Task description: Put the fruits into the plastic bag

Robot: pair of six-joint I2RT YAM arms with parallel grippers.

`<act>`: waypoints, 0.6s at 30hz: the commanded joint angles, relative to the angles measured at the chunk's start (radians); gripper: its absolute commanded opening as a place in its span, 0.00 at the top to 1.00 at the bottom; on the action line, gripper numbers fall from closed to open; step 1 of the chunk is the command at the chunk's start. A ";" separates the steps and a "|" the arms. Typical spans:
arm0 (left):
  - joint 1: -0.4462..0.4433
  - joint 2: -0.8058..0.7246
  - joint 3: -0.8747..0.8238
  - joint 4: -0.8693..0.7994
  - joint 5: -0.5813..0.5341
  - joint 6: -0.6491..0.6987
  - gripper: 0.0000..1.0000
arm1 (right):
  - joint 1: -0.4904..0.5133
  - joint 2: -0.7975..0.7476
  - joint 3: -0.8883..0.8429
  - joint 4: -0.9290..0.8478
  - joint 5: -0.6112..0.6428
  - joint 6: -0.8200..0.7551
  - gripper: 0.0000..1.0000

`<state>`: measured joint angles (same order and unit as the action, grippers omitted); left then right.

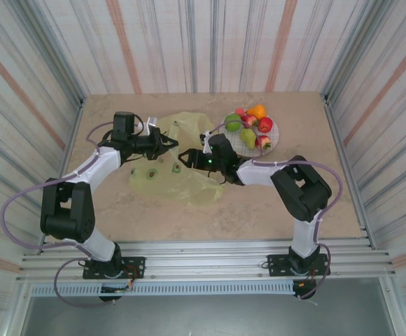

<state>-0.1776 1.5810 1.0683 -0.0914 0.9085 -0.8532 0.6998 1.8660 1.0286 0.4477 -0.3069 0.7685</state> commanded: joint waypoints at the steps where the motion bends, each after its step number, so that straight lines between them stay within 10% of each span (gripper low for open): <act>1: 0.007 0.005 -0.003 -0.004 0.006 0.033 1.00 | -0.014 -0.100 -0.051 -0.065 0.026 -0.100 0.25; 18: 0.021 0.030 0.025 -0.051 -0.001 0.074 1.00 | -0.181 -0.580 -0.228 -0.382 0.145 -0.354 0.20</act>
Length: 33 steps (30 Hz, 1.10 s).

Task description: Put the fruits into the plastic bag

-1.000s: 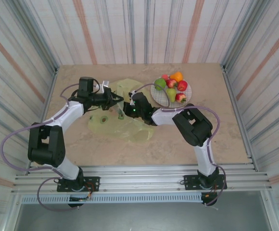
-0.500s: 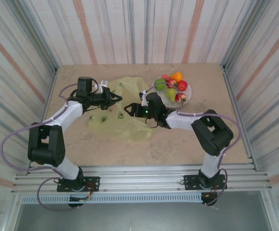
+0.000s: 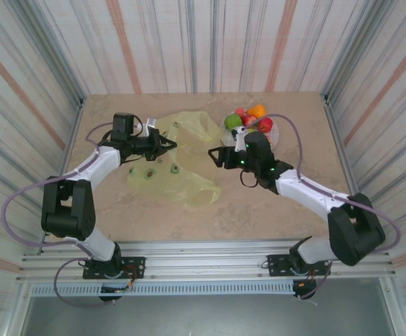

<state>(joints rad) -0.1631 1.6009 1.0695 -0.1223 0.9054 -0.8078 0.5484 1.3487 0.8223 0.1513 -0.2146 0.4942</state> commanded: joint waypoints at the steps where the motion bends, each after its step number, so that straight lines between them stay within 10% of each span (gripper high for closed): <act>1: 0.007 0.010 0.022 -0.020 0.003 0.028 1.00 | -0.043 -0.079 -0.022 -0.105 0.076 -0.102 0.19; 11: 0.007 0.002 0.018 -0.017 0.004 0.027 1.00 | -0.244 0.171 0.271 -0.424 0.279 -0.329 0.14; 33: 0.012 -0.002 0.018 -0.011 0.020 0.019 1.00 | -0.248 0.751 0.817 -0.678 0.386 -0.506 0.10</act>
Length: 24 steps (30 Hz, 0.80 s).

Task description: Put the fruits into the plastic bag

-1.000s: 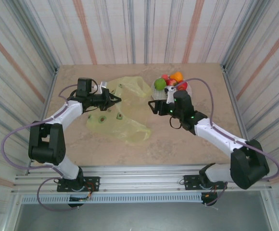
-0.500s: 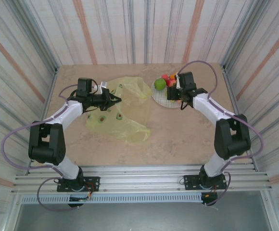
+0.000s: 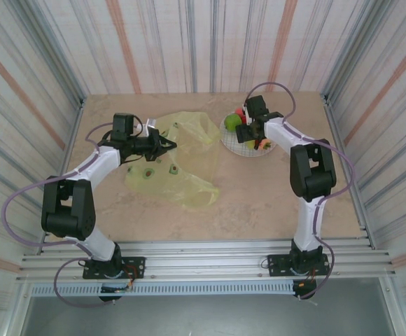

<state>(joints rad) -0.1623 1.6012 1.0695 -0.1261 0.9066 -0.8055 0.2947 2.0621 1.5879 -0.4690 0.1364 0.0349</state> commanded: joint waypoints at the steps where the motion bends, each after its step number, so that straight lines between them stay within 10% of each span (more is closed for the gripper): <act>1: 0.012 -0.001 0.018 -0.007 0.018 0.017 1.00 | 0.006 0.052 0.065 -0.064 0.038 -0.050 0.10; 24: 0.017 0.002 0.015 0.002 0.029 0.006 1.00 | 0.012 0.150 0.153 -0.066 -0.007 -0.080 0.34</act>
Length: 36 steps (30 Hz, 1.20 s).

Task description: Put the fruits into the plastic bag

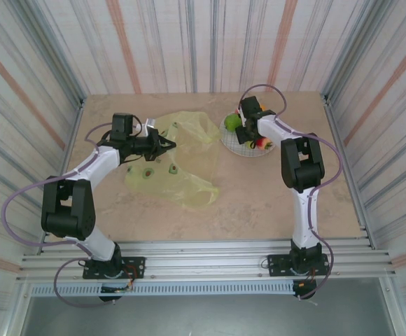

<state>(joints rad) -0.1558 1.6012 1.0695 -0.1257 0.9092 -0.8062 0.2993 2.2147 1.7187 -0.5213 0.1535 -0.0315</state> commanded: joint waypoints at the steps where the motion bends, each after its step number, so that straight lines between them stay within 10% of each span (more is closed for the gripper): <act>1: 0.010 0.002 0.016 0.001 0.026 0.007 1.00 | 0.008 -0.010 0.021 -0.013 -0.030 -0.012 0.36; 10: 0.011 0.000 0.015 0.001 0.028 0.006 1.00 | 0.011 -0.182 -0.086 0.046 -0.105 0.041 0.40; 23: 0.007 0.000 0.010 0.014 0.030 -0.007 1.00 | 0.189 -0.622 -0.673 0.374 -0.417 0.269 0.43; 36: -0.016 -0.001 0.008 0.022 0.036 -0.013 1.00 | 0.353 -0.439 -0.637 0.571 -0.460 0.208 0.43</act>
<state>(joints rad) -0.1608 1.6012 1.0691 -0.1211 0.9169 -0.8131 0.6369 1.7309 1.0397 -0.0204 -0.2600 0.1936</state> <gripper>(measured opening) 0.047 0.624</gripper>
